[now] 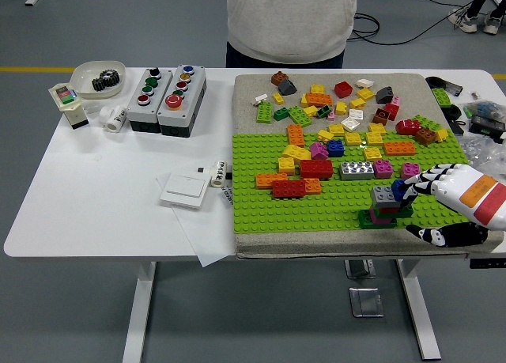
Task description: Pick up the brick,pile it on top of brick,press brick,pick up the brick,pile it on top of brick,press brick
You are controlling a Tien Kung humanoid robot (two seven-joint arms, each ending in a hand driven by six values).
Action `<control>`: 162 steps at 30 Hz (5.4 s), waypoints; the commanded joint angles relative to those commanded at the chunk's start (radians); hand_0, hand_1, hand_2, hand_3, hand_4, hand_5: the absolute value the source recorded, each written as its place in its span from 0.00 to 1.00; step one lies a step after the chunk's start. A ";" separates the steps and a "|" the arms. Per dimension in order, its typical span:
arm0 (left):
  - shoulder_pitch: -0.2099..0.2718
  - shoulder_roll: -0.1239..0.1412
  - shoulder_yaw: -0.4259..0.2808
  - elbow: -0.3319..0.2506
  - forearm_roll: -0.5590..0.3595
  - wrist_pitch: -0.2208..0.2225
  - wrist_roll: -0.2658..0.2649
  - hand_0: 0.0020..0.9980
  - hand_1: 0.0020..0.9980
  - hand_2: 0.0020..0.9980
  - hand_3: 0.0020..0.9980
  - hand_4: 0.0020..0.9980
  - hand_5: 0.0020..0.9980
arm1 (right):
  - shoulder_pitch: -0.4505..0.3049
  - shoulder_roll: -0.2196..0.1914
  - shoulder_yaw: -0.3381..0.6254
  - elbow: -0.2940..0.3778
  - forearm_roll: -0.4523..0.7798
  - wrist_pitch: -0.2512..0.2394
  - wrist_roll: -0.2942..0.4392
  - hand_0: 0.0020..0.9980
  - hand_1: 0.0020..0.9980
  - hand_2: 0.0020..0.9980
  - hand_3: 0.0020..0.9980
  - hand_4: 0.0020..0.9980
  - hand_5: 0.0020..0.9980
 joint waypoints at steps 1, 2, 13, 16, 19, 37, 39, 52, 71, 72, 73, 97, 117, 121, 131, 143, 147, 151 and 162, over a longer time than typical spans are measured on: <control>0.000 0.000 0.000 0.000 0.000 0.000 0.000 0.62 0.72 0.69 0.55 0.56 0.62 | 0.001 0.000 0.001 0.002 0.002 -0.001 0.001 0.66 0.66 0.71 0.59 0.72 0.42; 0.000 0.000 0.000 0.000 -0.001 0.000 0.000 0.62 0.72 0.69 0.55 0.56 0.62 | 0.001 -0.001 0.001 0.003 0.002 -0.001 0.001 0.66 0.66 0.71 0.59 0.72 0.42; 0.000 0.001 0.002 0.000 -0.003 -0.001 -0.002 0.62 0.72 0.69 0.55 0.56 0.62 | 0.008 -0.002 0.021 0.019 0.014 -0.019 0.008 0.67 0.66 0.71 0.59 0.72 0.42; -0.001 0.001 0.003 0.000 -0.005 -0.001 -0.003 0.62 0.72 0.69 0.55 0.56 0.62 | 0.010 -0.002 0.026 0.020 0.016 -0.022 0.009 0.67 0.66 0.71 0.59 0.72 0.42; -0.001 0.001 0.005 0.000 -0.008 -0.002 -0.005 0.62 0.72 0.69 0.55 0.56 0.62 | 0.014 -0.002 0.031 0.021 0.022 -0.025 0.009 0.67 0.66 0.72 0.60 0.72 0.42; 0.006 0.002 0.010 0.001 -0.020 -0.003 -0.008 0.61 0.72 0.69 0.55 0.57 0.62 | 0.259 0.013 -0.083 0.005 0.104 -0.083 -0.163 0.74 0.70 0.75 0.69 0.80 0.41; 0.007 0.002 0.009 0.001 -0.019 -0.003 -0.007 0.61 0.72 0.69 0.55 0.57 0.62 | 0.312 0.021 -0.119 -0.028 0.099 -0.078 -0.201 0.74 0.70 0.75 0.69 0.80 0.41; 0.014 0.004 0.008 0.002 -0.022 -0.001 -0.006 0.61 0.72 0.69 0.55 0.56 0.62 | 0.632 0.083 -0.317 -0.270 0.073 0.139 -0.370 0.71 0.69 0.74 0.70 0.95 0.40; 0.016 0.006 0.002 0.002 -0.014 0.004 -0.002 0.60 0.72 0.69 0.55 0.57 0.62 | 0.815 0.306 -0.572 -0.694 0.141 0.352 -0.491 0.60 0.58 0.65 0.67 1.00 0.29; 0.015 0.006 0.002 0.002 -0.013 0.004 -0.002 0.60 0.72 0.69 0.55 0.57 0.62 | 0.815 0.314 -0.575 -0.703 0.144 0.351 -0.498 0.60 0.58 0.65 0.67 1.00 0.29; 0.014 0.006 0.002 0.001 -0.012 0.004 -0.001 0.60 0.72 0.69 0.55 0.57 0.62 | 0.814 0.322 -0.577 -0.712 0.146 0.351 -0.505 0.60 0.57 0.62 0.64 1.00 0.28; 0.006 0.007 0.012 -0.001 -0.030 0.001 -0.012 0.59 0.72 0.69 0.55 0.57 0.62 | 0.818 0.417 -0.600 -0.830 0.176 0.396 -0.602 0.57 0.53 0.55 0.56 0.99 0.29; 0.000 0.007 0.014 -0.002 -0.031 0.002 -0.014 0.58 0.72 0.69 0.55 0.56 0.61 | 0.795 0.437 -0.598 -0.872 0.196 0.353 -0.600 0.55 0.51 0.54 0.55 0.99 0.31; 0.000 0.007 0.013 -0.003 -0.029 0.002 -0.013 0.58 0.72 0.69 0.55 0.56 0.61 | 0.792 0.440 -0.599 -0.875 0.203 0.340 -0.598 0.55 0.50 0.52 0.53 0.98 0.33; -0.003 0.008 0.013 -0.003 -0.027 0.003 -0.014 0.58 0.72 0.69 0.55 0.56 0.61 | 0.786 0.444 -0.600 -0.880 0.215 0.313 -0.594 0.54 0.49 0.51 0.51 0.97 0.35; -0.004 0.007 0.014 -0.003 -0.028 0.004 -0.014 0.58 0.72 0.69 0.55 0.56 0.61 | 0.776 0.441 -0.607 -0.889 0.195 0.290 -0.592 0.51 0.46 0.50 0.49 0.93 0.36; -0.003 0.007 0.012 -0.003 -0.024 0.004 -0.013 0.58 0.72 0.69 0.55 0.56 0.61 | 0.772 0.441 -0.609 -0.890 0.193 0.280 -0.590 0.50 0.44 0.49 0.49 0.90 0.35; -0.003 0.008 0.010 -0.003 -0.020 0.005 -0.011 0.58 0.72 0.69 0.55 0.56 0.61 | 0.769 0.439 -0.608 -0.890 0.193 0.268 -0.587 0.48 0.43 0.49 0.48 0.88 0.36; -0.002 0.008 0.005 -0.003 -0.010 0.006 -0.008 0.58 0.72 0.69 0.55 0.56 0.61 | 0.766 0.439 -0.603 -0.887 0.193 0.244 -0.585 0.47 0.41 0.48 0.47 0.86 0.36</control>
